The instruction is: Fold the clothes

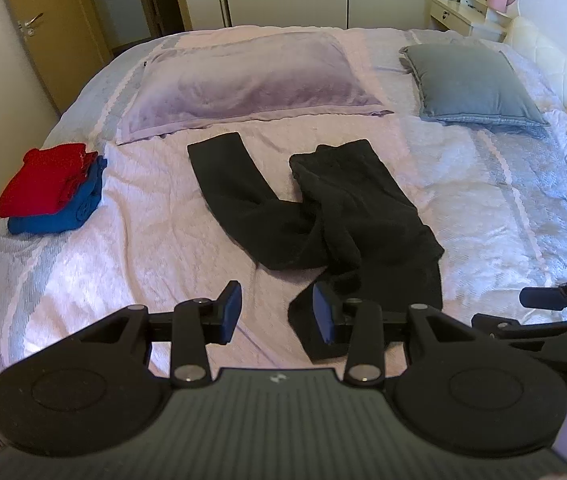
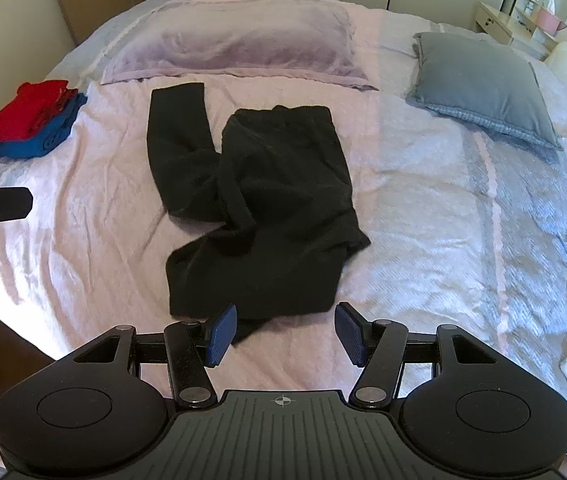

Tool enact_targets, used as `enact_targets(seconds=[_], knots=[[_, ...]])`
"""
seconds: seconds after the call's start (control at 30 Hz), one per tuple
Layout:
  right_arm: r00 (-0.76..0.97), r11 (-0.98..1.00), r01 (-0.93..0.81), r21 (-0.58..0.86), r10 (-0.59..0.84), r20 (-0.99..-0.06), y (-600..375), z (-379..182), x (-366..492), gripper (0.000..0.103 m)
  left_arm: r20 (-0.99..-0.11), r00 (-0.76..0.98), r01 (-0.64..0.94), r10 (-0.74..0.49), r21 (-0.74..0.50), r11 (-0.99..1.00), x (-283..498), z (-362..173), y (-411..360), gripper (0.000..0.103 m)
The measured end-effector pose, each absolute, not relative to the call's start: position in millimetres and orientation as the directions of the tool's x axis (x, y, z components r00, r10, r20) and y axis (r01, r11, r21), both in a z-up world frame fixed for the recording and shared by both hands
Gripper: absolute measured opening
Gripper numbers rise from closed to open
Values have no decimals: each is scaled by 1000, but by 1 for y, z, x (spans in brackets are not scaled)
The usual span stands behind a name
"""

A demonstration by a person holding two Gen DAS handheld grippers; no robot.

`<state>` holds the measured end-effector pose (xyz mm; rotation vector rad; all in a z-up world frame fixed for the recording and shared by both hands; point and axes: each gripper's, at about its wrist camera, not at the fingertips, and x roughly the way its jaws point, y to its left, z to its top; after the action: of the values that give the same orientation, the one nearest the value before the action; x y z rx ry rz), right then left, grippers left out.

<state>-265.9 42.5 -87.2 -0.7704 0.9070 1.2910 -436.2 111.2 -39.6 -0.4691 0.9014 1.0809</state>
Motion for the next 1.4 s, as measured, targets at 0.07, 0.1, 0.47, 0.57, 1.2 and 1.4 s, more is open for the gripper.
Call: enact_targets(seconds=[0.07,0.1,0.47,0.57,1.2,1.4], knots=[[50,140,-990,16,455,-889,49,-89,-271,58,-816,182,-897,548,91,432,-441,-42,118,35],[53,143,-990,14,456,-889,53,-90,-273,58,-817,182,-896,547,91,434,-443,-43,122,35],[71,126,-992,-17,431,-899,78,-102,-282,58,-848,157,-910,505,74,407,-455,-67,143,35],[68,111,-994,-23,428,-901,84,-105,-279,58,-854,139,-923,502,72,378,-457,-72,148,35],[-25,-85,-996,-10,402,-915,133,-124,-208,58,-870,-40,-989,492,105,105,-424,-99,173,39],[-32,-105,-994,-4,341,-939,146,-157,-182,58,-895,-71,-996,441,87,14,-435,-131,177,39]])
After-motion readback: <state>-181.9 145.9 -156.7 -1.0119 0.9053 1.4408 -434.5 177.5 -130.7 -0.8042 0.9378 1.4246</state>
